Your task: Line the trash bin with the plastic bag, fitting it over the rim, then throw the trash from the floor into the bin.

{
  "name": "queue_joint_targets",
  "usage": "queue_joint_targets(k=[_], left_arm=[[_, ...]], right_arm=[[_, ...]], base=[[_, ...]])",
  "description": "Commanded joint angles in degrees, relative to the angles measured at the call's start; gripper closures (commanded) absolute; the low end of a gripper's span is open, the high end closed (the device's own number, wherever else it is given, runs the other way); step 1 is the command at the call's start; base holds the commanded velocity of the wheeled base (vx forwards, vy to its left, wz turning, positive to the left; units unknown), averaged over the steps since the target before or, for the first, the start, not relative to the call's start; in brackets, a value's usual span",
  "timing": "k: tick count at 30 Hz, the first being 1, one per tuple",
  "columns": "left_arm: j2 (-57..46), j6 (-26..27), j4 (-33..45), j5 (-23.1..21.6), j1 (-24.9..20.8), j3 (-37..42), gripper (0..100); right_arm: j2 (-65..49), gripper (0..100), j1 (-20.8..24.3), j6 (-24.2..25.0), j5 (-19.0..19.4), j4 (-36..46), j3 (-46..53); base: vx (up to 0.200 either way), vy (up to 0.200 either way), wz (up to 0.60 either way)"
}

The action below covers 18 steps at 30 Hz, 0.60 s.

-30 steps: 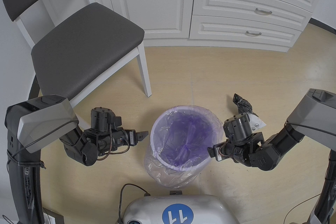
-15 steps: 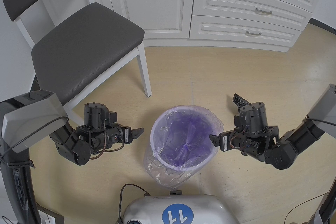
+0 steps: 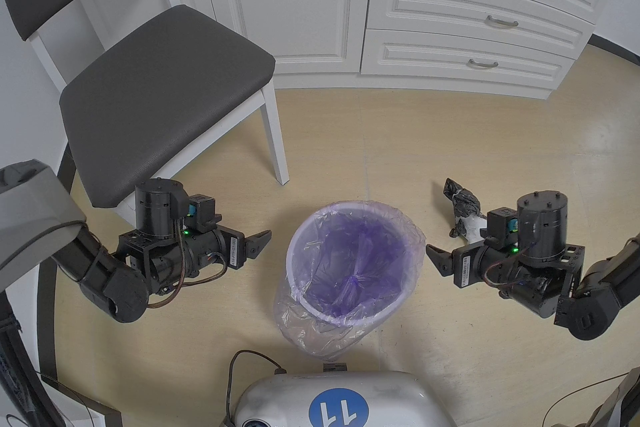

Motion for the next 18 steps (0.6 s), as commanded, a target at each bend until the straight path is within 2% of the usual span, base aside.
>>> queue_joint_targets(k=[1,7,13,15,17,18], left_arm=[[-7.3,1.2,-0.5,0.0,-1.7,3.4,0],[-10.5,1.4,-0.5,0.2,-3.7,5.0,0],[-14.6,4.4,-1.2,4.0,-4.7,6.7,0],[-15.3,4.4,-2.0,4.2,-5.3,7.4,0],[-15.6,4.5,-2.7,4.2,-6.0,7.8,0],[-15.6,4.5,-2.7,4.2,-6.0,7.8,0]], right_arm=[[-7.7,0,-0.1,-1.6,-0.1,-0.5,2.0],[-11.8,0,-2.7,-4.8,-0.2,3.5,2.4],[-14.9,0,-2.2,-5.0,-0.9,11.7,0.5],[-15.2,0,-2.2,-6.1,-3.0,13.3,0.2],[-15.1,0,-2.2,-7.0,-6.7,13.2,0.1],[-15.1,0,-2.2,-7.0,-6.7,13.2,0.1]], base=[[0.000,0.000,0.00],[0.000,0.000,0.00],[0.000,0.000,0.00],[0.000,0.000,0.00],[0.000,0.000,0.00],[0.000,0.000,0.00]])
